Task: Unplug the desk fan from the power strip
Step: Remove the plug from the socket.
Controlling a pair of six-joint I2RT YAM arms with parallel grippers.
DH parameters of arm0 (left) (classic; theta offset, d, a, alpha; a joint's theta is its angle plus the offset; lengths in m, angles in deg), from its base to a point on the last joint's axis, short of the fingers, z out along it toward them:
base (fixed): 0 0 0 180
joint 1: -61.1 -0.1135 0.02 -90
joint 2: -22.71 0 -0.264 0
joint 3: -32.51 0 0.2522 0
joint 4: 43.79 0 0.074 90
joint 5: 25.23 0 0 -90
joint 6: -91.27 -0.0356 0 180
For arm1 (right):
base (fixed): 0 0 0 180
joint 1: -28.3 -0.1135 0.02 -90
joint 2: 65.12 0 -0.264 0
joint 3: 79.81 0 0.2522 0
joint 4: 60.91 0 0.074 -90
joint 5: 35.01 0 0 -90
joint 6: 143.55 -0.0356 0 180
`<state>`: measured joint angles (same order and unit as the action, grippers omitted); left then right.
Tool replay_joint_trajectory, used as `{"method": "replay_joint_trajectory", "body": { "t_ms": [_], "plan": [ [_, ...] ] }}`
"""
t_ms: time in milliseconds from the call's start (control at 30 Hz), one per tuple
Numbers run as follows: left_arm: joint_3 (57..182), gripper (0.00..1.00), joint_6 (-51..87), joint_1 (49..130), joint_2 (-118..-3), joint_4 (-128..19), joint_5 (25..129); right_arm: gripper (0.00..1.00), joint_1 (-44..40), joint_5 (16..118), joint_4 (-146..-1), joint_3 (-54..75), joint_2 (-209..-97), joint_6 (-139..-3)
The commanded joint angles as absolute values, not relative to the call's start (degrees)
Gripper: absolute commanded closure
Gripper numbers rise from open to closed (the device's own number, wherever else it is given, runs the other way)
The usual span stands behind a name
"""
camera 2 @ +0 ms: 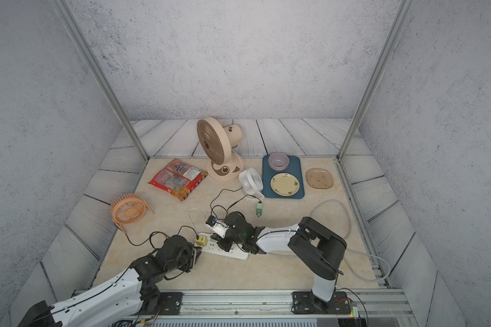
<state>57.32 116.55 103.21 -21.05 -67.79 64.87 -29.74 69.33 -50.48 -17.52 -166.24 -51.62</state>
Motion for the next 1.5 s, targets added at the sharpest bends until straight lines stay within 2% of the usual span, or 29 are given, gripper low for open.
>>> {"method": "replay_joint_trajectory", "body": {
  "t_ms": [0,167,500,767,1067,1233,1467],
  "plan": [
    [54.98,0.81,117.37,102.85,-23.78,-77.63,67.07,1.00,-30.80,71.16,-42.60,-17.62,-164.20,-56.92],
    [54.78,0.80,117.38,102.86,-24.19,-78.21,67.07,1.00,-30.76,70.88,-41.86,-18.26,-165.06,-62.89],
    [55.63,0.81,117.18,102.85,-26.68,-80.31,68.20,1.00,-31.77,72.23,-51.68,-16.13,-163.04,-46.88],
    [57.46,0.89,116.93,102.59,-32.18,-81.59,71.40,1.00,-30.25,70.01,-44.21,-17.21,-163.26,-58.38],
    [57.45,0.92,117.28,102.50,-33.45,-83.45,71.94,1.00,-31.55,72.96,-51.56,-14.88,-161.41,-47.42],
    [57.25,0.92,117.55,102.48,-34.21,-83.54,72.00,1.00,-30.13,72.19,-45.41,-17.43,-160.92,-56.40],
    [58.69,0.90,116.16,101.96,-32.09,-86.03,70.06,1.00,-30.45,71.36,-46.78,-17.86,-162.03,-57.30]
  ]
}}
